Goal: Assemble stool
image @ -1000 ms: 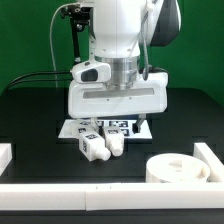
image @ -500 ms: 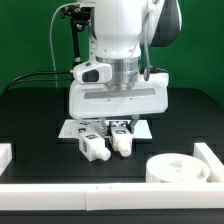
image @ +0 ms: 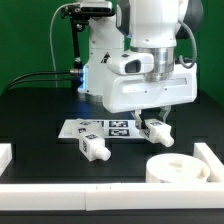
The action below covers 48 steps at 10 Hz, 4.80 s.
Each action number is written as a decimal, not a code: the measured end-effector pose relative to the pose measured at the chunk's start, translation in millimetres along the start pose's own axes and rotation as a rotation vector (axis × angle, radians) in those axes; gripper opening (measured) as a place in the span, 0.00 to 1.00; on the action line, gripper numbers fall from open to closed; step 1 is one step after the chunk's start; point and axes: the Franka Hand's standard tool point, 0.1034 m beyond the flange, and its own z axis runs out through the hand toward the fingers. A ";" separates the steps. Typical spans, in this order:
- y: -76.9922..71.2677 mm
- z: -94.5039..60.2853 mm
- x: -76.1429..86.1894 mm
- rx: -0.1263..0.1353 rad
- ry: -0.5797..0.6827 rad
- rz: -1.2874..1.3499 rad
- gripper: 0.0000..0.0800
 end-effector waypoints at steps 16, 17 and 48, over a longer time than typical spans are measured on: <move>4.0 2.7 22.6 -0.067 -0.029 -1.465 0.42; 4.7 2.8 22.3 -0.069 -0.033 -1.504 0.42; 14.8 -9.9 43.0 -0.150 -0.028 -1.449 0.81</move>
Offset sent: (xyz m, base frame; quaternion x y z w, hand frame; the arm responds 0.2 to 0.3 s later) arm 0.0000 0.0000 0.0000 0.0000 0.0000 -0.1938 0.9810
